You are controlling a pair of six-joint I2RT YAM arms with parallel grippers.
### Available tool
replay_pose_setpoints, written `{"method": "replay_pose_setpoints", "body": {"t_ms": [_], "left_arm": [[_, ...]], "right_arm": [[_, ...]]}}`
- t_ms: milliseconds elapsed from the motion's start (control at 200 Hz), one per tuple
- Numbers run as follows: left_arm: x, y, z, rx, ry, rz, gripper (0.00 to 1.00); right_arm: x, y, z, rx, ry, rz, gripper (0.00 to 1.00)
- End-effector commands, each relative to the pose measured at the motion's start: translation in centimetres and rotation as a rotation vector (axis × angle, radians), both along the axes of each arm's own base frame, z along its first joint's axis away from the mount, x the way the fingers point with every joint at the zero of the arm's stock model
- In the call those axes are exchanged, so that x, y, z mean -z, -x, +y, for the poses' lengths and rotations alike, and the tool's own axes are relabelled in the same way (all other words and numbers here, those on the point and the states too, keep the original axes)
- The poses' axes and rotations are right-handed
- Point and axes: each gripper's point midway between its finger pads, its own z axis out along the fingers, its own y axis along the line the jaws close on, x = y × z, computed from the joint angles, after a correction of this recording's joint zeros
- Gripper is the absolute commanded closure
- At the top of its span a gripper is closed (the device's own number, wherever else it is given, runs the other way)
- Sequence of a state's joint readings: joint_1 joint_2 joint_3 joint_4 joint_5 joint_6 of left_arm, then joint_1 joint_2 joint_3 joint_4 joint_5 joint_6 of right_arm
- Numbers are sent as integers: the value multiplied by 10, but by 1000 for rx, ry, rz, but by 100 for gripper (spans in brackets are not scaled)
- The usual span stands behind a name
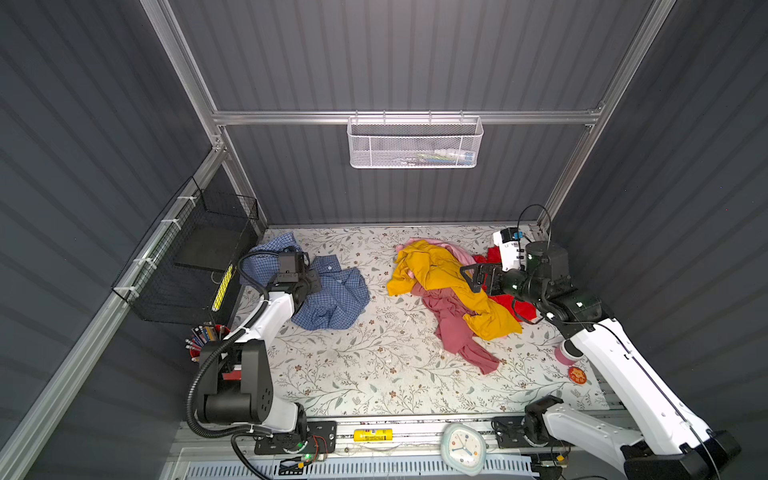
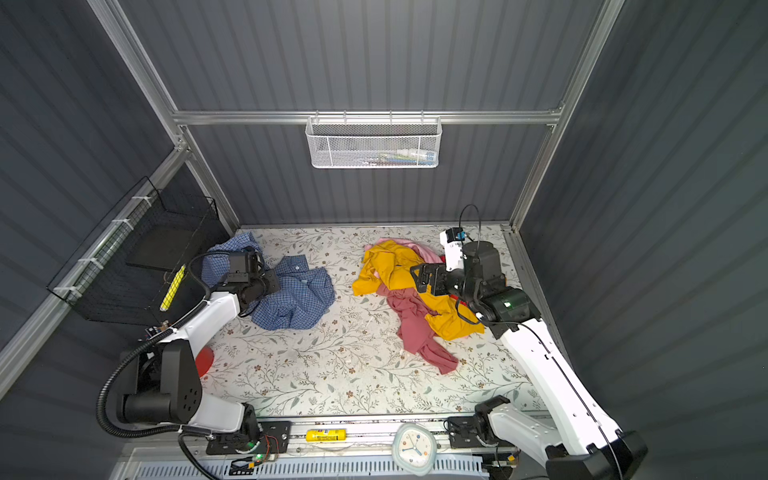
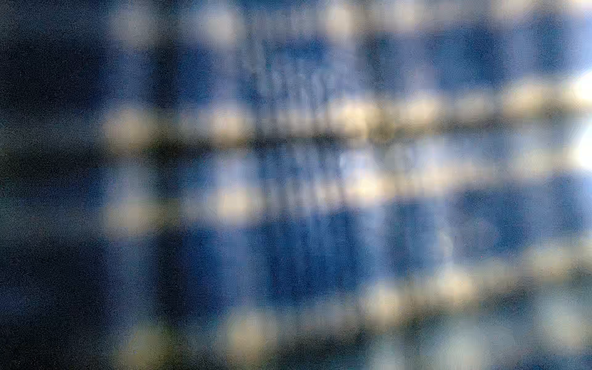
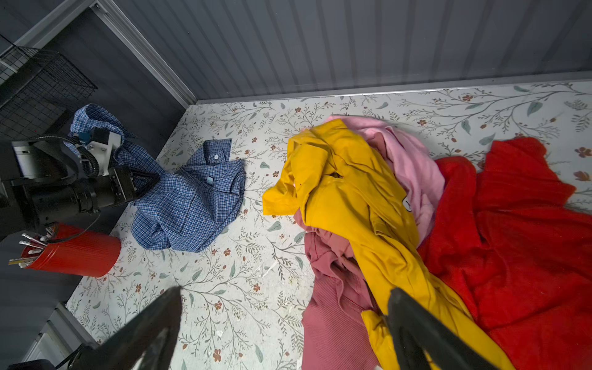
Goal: Pick out a specific cloth from the pile
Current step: 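Lower the shirt onto the table with the left gripper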
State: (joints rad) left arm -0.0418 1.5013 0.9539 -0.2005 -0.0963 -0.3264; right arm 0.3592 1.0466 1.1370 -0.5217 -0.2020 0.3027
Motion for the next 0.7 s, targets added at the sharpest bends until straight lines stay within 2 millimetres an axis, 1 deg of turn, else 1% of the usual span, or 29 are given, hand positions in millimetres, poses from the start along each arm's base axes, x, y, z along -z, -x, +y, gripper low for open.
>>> {"method": "replay_pose_setpoints", "body": {"t_ms": [0,75,230,295,350,425,465,560,696], "left_arm": [[23,10,5,-36,8,93,100],[33,10,-2,-15,33,129,100],[54,12,-15,9,90,197,100],[57,13,-23,22,95,206,96],[56,15,-27,21,59,212,95],[46,16,-31,12,-23,193,95],[36,16,-31,1,-88,172,96],[8,13,-31,-15,-200,103,98],[-34,8,-23,-29,-363,23,100]], "right_arm": [[1,3,-3,-2,3,-11,1],[6,3,-4,-1,4,0,1],[7,3,-4,0,1,2,1],[7,3,-5,1,3,1,1],[7,3,-5,2,3,2,1],[7,4,-5,0,2,2,1],[7,4,-4,-3,1,3,1],[8,5,-4,-7,-2,4,1],[9,6,-4,-10,-1,5,1]]}}
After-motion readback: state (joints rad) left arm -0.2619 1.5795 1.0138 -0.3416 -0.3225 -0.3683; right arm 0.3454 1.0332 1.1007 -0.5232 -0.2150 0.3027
